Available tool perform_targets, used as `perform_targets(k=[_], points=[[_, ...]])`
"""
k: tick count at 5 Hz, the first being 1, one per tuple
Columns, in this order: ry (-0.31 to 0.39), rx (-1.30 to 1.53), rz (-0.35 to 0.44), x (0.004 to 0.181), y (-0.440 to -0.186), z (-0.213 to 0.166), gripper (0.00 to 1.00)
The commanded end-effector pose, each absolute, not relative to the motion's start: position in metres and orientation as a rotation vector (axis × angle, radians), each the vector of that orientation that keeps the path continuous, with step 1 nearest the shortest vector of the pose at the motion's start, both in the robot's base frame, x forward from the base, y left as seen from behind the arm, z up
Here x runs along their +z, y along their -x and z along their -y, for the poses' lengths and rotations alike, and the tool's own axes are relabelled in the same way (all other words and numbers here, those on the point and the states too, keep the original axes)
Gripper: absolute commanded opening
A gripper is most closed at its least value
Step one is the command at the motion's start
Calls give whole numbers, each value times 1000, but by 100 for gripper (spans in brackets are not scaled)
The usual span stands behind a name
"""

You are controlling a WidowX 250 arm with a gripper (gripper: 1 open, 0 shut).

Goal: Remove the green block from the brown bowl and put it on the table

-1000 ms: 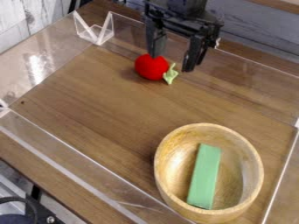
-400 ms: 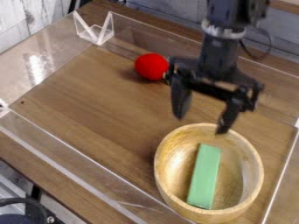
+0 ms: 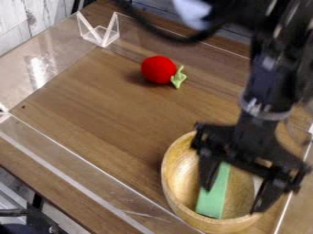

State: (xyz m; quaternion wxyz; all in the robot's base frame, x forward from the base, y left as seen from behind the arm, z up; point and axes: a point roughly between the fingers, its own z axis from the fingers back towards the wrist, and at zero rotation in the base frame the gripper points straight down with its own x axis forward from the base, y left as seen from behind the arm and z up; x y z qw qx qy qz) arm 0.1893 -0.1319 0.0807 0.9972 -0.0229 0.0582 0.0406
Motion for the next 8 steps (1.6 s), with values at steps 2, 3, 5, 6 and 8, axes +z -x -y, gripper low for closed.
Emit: perform_targets(k=[2, 3, 5, 6, 8], points=[[82, 59, -8, 75, -182, 126, 100], [84, 45, 26, 74, -182, 122, 100], [62, 31, 73, 76, -187, 120, 100], [55, 28, 89, 77, -190, 119, 100], [51, 29, 111, 76, -194, 121, 100]])
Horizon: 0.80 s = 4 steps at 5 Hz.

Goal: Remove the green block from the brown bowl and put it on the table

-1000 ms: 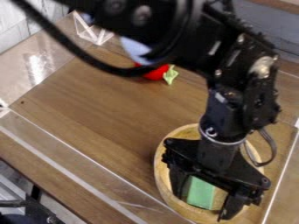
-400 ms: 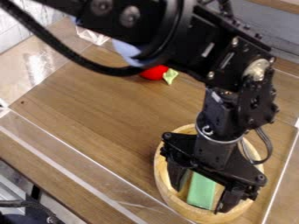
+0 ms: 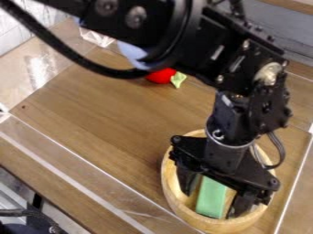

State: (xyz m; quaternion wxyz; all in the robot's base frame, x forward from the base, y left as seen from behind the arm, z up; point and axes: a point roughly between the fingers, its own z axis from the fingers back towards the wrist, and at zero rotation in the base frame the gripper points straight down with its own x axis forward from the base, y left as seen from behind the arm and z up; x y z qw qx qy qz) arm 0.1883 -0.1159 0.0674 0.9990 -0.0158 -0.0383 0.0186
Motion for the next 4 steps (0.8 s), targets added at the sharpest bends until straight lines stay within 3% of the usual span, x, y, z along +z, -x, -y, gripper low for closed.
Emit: perform_targets(k=[1, 4], points=[[51, 33, 118, 76, -195, 122, 100], [44, 52, 130, 71, -197, 122, 100]])
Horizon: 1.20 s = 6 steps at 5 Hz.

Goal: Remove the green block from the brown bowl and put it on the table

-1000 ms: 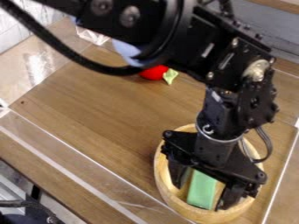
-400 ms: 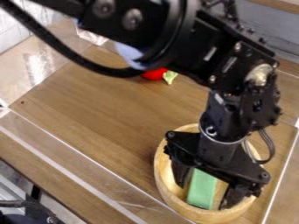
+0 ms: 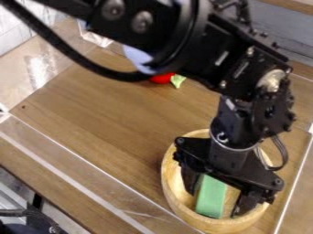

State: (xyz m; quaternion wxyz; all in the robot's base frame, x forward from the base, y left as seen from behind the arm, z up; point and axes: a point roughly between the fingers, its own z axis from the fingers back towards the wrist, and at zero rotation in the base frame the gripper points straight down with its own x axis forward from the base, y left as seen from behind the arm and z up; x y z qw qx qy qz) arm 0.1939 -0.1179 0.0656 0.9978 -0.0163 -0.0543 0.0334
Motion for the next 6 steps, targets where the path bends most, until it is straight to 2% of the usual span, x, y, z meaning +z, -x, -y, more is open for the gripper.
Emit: perform_targets(k=[1, 2, 3, 4, 6], points=[[40, 59, 134, 70, -196, 122, 100], [35, 62, 136, 69, -196, 121, 100], [23, 61, 129, 72, -196, 118, 0], [-5, 57, 123, 82, -198, 114, 0], [-65, 44, 133, 121, -208, 97, 0]])
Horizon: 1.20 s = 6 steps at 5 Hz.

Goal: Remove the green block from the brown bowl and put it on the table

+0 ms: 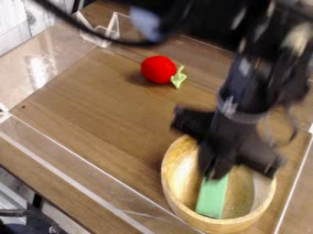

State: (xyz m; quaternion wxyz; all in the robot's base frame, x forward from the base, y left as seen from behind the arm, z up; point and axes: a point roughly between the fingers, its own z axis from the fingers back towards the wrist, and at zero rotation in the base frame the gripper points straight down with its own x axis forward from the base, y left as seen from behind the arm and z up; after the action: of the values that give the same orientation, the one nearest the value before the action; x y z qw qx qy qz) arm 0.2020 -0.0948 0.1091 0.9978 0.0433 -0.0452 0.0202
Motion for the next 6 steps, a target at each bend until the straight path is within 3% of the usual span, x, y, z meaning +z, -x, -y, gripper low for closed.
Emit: perform_targets(k=[1, 2, 3, 4, 5, 6], points=[[-91, 29, 150, 143, -216, 81, 0], [-112, 25, 169, 157, -225, 53, 0], [-88, 31, 178, 148, -225, 66, 100], [-77, 48, 176, 145, -217, 85, 0], [-53, 47, 178, 135, -216, 104, 0], [-32, 52, 180, 126, -216, 106, 100]])
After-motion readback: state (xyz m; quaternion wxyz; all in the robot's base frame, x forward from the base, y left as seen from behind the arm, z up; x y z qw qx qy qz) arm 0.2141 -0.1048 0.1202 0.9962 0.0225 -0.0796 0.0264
